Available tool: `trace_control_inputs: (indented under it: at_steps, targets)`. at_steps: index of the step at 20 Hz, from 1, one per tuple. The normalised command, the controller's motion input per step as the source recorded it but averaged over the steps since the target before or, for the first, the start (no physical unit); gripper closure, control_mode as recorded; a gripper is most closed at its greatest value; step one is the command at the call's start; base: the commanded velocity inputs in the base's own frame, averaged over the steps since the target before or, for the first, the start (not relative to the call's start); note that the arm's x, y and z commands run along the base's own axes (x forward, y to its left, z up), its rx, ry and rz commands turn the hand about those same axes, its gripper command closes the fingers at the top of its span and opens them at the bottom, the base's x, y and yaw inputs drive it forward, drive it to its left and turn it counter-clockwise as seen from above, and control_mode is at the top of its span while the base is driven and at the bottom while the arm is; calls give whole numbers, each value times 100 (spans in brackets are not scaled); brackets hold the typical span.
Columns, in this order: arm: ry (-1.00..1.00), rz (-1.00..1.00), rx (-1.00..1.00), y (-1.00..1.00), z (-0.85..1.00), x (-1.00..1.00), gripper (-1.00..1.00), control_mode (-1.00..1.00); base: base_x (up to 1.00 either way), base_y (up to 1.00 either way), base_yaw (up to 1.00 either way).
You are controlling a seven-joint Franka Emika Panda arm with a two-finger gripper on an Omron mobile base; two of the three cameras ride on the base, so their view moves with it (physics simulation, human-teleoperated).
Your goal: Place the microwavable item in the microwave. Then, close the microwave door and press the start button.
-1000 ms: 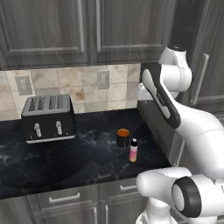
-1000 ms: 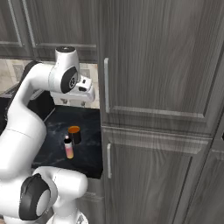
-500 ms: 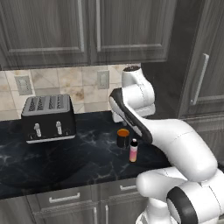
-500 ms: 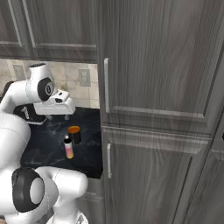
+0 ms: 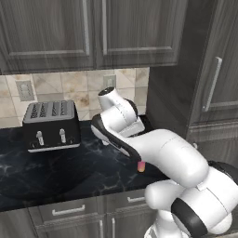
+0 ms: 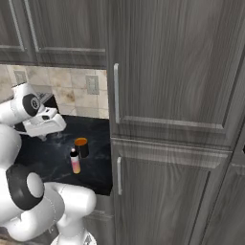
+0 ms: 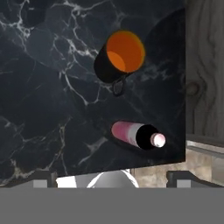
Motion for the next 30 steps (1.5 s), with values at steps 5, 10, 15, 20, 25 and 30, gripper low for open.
trace_control_inputs:
  at_steps: [5,10,15,20,25,30]
  targets:
    - [0,0,0,-1,-22,17,-100,-100,0,0,0]
    - [0,0,4,-27,-6,1,-100,-100,0,0,0]
    - [0,0,9,-45,0,1,-100,-100,0,0,0]
    - [0,0,7,-30,0,5,-100,-100,0,0,0]
    - [0,0,3,-13,0,6,-100,-100,0,0,0]
    - [0,0,1,-4,0,7,-100,-100,0,0,0]
